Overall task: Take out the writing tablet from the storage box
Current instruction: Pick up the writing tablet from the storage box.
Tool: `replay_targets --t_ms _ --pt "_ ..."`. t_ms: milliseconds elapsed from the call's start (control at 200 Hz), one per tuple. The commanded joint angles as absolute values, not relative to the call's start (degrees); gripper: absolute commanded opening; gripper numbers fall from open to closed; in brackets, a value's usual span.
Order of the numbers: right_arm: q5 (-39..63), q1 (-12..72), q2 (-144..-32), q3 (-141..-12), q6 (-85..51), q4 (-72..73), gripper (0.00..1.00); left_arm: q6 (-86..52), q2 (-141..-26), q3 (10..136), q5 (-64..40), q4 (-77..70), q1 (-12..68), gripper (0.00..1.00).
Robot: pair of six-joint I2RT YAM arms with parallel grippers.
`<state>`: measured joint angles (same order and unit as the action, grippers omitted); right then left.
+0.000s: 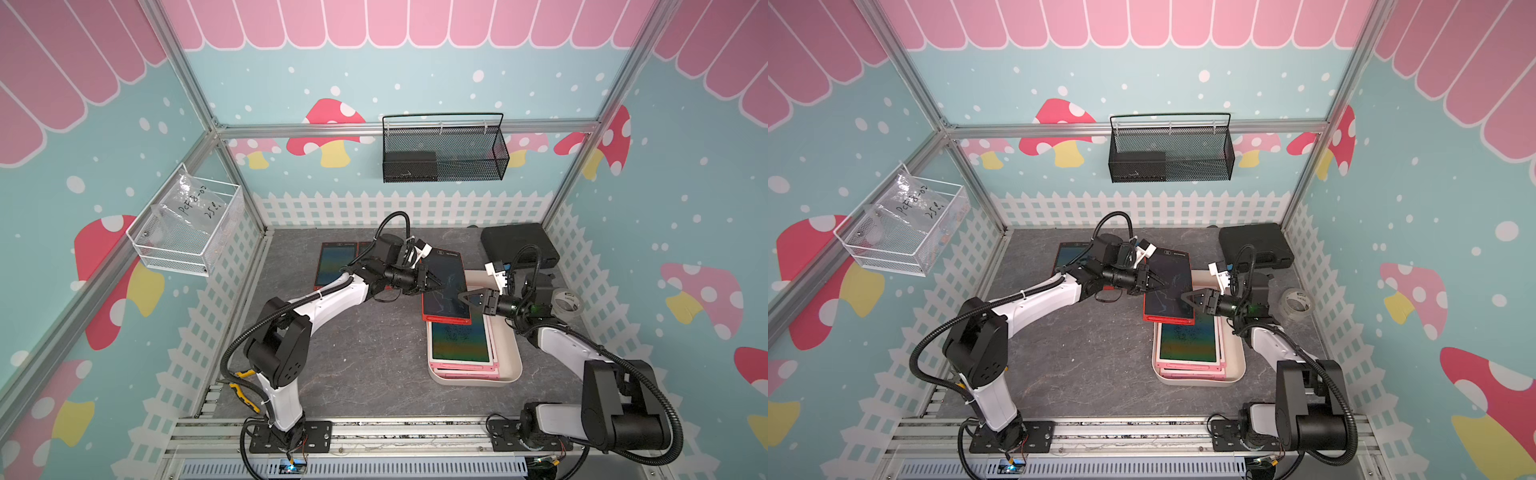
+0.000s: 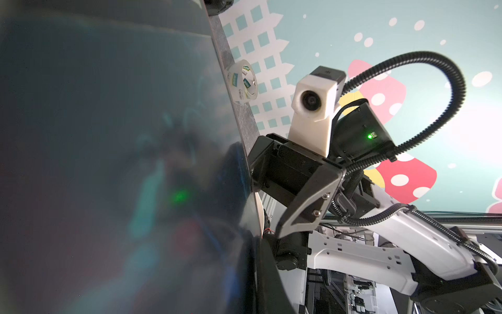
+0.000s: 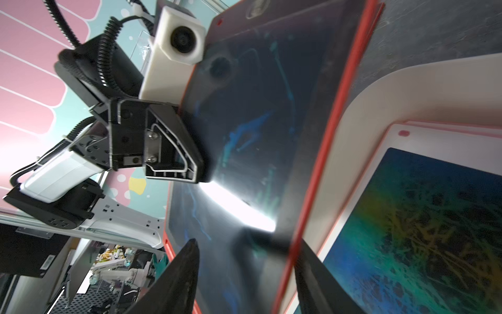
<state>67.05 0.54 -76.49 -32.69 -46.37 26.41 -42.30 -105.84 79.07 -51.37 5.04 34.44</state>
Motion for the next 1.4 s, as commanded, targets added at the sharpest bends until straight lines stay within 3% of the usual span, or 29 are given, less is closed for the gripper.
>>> replay_targets --t_ms 0,200,355,450,605,1396 --pt "70.9 1.6 -77.7 -31.5 -51.6 36.1 0.54 -42.4 -108.7 81.2 -55.1 1.4 34.4 0.05" --pt "70.8 2.4 -78.9 -32.2 -51.4 36.3 0.43 -44.2 -110.9 81.0 -56.0 -2.2 34.3 0.05" --pt "71.0 2.5 -79.1 -32.4 -51.2 36.3 0.32 -44.2 -112.2 81.2 -56.3 -2.9 33.9 0.14" --pt "70.9 2.4 -79.6 -32.6 -51.2 36.3 0.24 -43.3 -113.1 82.0 -55.5 -0.1 33.1 0.24" --pt "70.9 2.4 -80.3 -32.8 -51.5 36.9 0.14 -41.3 -114.4 82.3 -53.8 3.8 31.5 0.29" --pt "69.7 2.3 -86.2 -37.4 -55.5 41.4 0.03 -47.4 -107.5 70.7 -60.9 -8.7 15.4 0.36"
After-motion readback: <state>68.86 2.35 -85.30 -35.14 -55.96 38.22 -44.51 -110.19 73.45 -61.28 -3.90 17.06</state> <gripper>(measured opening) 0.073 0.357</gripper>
